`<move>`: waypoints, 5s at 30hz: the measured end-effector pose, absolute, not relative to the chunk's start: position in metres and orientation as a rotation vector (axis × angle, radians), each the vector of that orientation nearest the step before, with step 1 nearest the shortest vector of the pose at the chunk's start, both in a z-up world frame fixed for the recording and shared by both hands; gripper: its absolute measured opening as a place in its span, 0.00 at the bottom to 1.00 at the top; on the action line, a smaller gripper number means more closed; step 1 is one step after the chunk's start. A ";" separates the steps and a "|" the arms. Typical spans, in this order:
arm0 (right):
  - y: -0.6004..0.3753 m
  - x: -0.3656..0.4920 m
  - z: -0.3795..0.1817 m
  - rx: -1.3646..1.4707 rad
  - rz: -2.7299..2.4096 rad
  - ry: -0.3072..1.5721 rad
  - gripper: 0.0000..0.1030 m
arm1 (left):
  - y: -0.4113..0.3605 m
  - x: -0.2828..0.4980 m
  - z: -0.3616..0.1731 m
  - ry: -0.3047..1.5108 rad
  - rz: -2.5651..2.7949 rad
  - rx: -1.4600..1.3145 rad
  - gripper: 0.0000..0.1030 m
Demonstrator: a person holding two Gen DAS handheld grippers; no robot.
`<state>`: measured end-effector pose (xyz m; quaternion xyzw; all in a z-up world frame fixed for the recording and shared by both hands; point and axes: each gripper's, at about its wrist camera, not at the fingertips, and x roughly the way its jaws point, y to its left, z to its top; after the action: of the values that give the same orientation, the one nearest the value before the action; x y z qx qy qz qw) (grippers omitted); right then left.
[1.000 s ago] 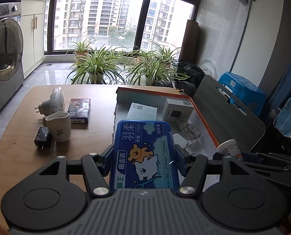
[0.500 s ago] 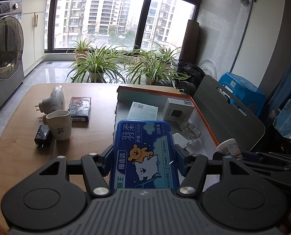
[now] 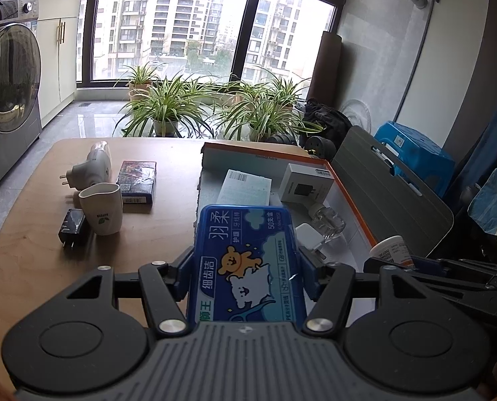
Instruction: Organize rigid objects
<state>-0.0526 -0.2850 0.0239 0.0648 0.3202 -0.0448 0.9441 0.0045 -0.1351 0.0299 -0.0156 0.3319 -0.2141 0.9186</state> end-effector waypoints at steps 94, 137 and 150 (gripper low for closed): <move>-0.281 -0.038 -0.006 0.139 -0.091 0.713 0.39 | -0.140 0.021 0.006 0.751 -0.447 -0.021 0.61; -0.287 -0.015 -0.026 0.167 -0.110 0.773 0.39 | -0.149 0.041 -0.015 0.810 -0.455 -0.022 0.61; -0.290 -0.015 -0.025 0.177 -0.122 0.763 0.42 | -0.156 0.042 -0.018 0.825 -0.474 -0.012 0.61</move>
<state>-0.0150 -0.2902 -0.0253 0.0863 0.3714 -0.0593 0.9226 0.0423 -0.1557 -0.0182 -0.0058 0.3973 -0.2282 0.8888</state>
